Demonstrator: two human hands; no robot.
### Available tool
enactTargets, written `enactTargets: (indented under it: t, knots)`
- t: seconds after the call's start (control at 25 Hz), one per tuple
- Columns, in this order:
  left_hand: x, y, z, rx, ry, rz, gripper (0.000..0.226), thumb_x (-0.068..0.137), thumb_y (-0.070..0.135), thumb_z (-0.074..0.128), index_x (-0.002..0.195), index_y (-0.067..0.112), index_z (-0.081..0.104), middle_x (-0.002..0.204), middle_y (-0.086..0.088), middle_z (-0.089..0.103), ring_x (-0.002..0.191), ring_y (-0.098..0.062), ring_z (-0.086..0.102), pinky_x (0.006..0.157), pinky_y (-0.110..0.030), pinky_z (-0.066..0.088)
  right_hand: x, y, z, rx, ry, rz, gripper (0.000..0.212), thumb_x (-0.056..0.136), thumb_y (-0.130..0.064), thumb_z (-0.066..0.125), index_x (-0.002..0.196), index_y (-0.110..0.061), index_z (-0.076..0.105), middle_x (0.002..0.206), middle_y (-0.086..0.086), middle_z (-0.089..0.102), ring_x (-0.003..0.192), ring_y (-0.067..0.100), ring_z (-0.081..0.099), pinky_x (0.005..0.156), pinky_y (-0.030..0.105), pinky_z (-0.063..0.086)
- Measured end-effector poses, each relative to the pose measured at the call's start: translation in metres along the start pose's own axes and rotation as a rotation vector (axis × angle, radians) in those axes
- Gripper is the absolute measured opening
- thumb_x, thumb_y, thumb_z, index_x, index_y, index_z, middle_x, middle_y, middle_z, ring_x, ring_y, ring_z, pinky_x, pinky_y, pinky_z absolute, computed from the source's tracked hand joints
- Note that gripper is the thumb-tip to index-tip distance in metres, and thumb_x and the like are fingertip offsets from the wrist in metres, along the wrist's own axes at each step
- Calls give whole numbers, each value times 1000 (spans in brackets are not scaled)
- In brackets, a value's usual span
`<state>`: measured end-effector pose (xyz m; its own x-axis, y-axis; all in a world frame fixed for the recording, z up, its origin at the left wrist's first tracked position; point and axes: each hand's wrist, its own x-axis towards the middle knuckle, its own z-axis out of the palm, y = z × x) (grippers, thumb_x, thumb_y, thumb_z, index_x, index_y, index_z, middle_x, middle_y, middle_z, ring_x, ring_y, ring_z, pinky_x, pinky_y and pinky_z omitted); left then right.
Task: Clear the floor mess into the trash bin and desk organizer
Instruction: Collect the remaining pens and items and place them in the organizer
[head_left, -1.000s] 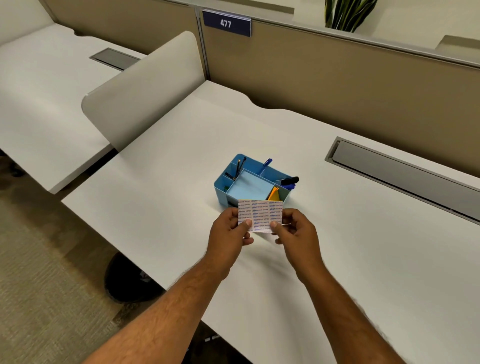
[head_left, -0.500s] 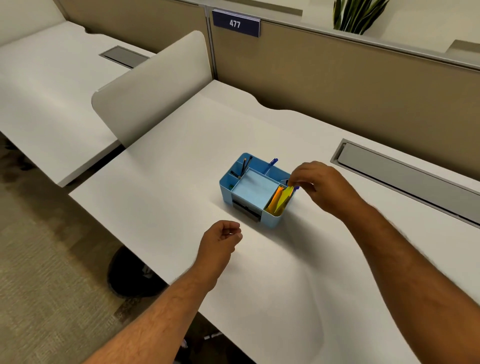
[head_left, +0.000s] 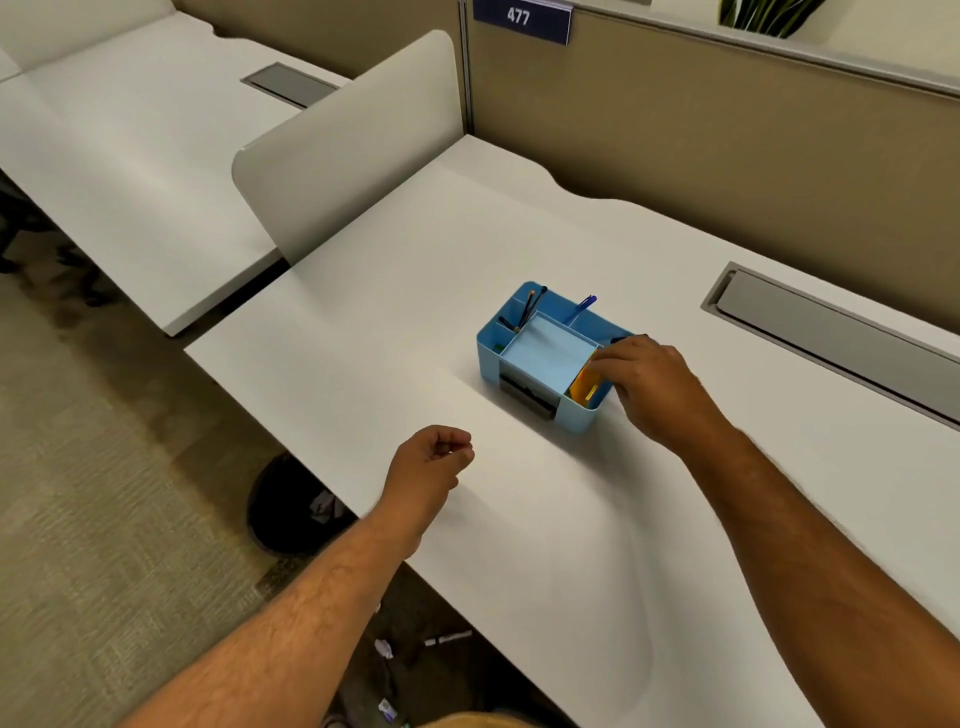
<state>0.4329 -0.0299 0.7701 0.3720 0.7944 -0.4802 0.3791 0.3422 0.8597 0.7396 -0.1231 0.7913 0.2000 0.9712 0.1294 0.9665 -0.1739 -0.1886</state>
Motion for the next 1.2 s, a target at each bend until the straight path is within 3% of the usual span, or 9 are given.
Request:
enactTargets:
  t: [0.12,0.24,0.56,0.72,0.88,1.0,1.08,1.2]
  knots:
    - [-3,-5,-16,23,-11,12,16,96,12,70,106,23,74,113,-2,75,107,-19,70,92,-39,61,-28,-23,-6,124,177,98,34,89,2,70,118,-16,75,125,3,72,116,30,62,90,49,54]
    - [-14,-20,-45,54,-40,7,13,96,13,70,105,22,75,111,-5,75,106,-20,70,92,-40,61,-71,-71,-1,203,245,119,28,88,-1,70,112,-15,75,116,1,73,109,26,63,89,43,55]
    - [-52,-116,-168,269,-147,-30,14,97,11,69,110,13,72,98,-1,69,92,-12,63,75,-28,52,-171,-265,55,360,37,173,23,92,-8,71,108,-23,77,118,-7,71,112,16,62,94,30,50]
    - [-63,-175,-232,351,-211,-14,12,96,10,70,107,12,72,91,-1,67,87,-16,61,69,-28,50,-204,-361,98,628,81,469,18,92,-12,71,104,-23,78,106,-11,74,99,4,66,90,23,52]
    - [-82,-233,-296,425,-261,-5,17,92,3,72,110,0,72,91,-11,67,81,-17,59,71,-28,47,-237,-446,159,779,97,762,16,91,-11,72,100,-20,80,98,-8,77,90,9,71,82,27,56]
    - [-92,-271,-330,431,-246,-10,16,90,-1,73,106,-3,71,74,1,62,63,-6,53,61,-20,43,-254,-482,196,847,50,843,15,90,-5,72,101,-13,78,96,2,78,87,14,72,80,23,55]
    - [-95,-295,-338,433,-228,-28,15,88,-1,75,103,-1,72,71,6,61,56,3,52,57,-15,42,-263,-491,222,857,-11,880,15,89,-3,72,102,-9,77,95,7,77,83,17,68,80,30,55]
    - [-87,-347,-337,469,-233,-77,13,87,-2,75,100,0,73,75,6,64,63,3,58,69,-17,46,-277,-485,282,839,-157,901,15,89,0,72,102,-8,74,92,7,73,83,16,64,80,29,51]
